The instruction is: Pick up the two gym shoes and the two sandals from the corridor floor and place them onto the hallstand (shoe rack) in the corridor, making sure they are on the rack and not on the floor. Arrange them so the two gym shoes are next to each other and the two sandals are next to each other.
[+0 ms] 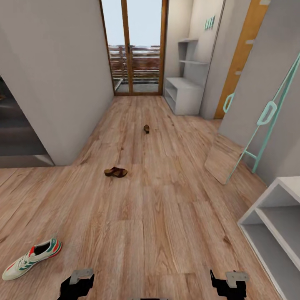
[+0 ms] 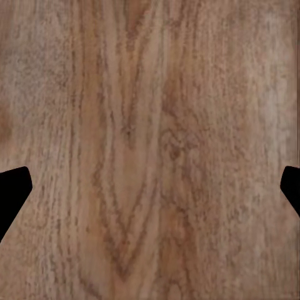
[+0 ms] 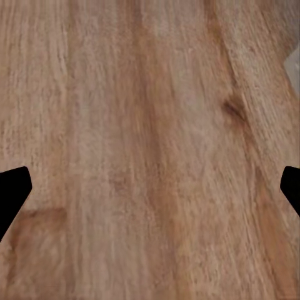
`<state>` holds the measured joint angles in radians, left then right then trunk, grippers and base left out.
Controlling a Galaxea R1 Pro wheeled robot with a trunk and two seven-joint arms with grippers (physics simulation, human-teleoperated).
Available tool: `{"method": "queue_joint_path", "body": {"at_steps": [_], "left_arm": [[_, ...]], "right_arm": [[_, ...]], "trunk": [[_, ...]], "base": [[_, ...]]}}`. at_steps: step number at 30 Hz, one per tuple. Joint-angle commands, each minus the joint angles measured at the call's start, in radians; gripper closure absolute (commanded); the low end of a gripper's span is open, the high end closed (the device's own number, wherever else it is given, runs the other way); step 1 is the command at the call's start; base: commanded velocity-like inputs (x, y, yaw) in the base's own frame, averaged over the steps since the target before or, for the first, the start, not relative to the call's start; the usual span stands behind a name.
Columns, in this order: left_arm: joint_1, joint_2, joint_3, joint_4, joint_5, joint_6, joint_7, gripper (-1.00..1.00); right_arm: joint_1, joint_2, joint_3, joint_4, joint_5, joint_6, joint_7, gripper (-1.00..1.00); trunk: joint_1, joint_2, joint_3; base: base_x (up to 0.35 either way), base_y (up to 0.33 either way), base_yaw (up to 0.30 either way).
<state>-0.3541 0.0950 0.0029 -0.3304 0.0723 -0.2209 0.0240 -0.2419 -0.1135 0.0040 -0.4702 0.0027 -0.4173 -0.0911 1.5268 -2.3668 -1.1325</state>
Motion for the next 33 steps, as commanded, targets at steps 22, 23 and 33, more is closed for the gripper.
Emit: {"method": "queue_joint_path", "body": {"at_steps": [22,23,33], "left_arm": [[0.0,0.0,-0.001,0.001,0.009,-0.003,0.001,-1.0],[-0.001,0.0,-0.001,0.001,0.009,-0.003,0.001,-1.0],[0.0,0.0,-0.001,0.001,0.009,-0.003,0.001,-1.0]], "right_arm": [[0.0,0.0,0.001,0.001,0.0,-0.003,-0.003,-1.0],[0.0,0.0,0.001,0.001,0.0,-0.003,-0.003,-1.0],[0.0,0.0,0.001,0.001,0.0,-0.003,-0.003,-1.0]], "trunk": [[0.0,0.0,-0.001],[0.0,0.0,-0.001],[0.0,0.0,-0.001]], "base": [[0.335,-0.068,0.0],[0.34,-0.004,0.0],[0.34,-0.001,0.0]]}}
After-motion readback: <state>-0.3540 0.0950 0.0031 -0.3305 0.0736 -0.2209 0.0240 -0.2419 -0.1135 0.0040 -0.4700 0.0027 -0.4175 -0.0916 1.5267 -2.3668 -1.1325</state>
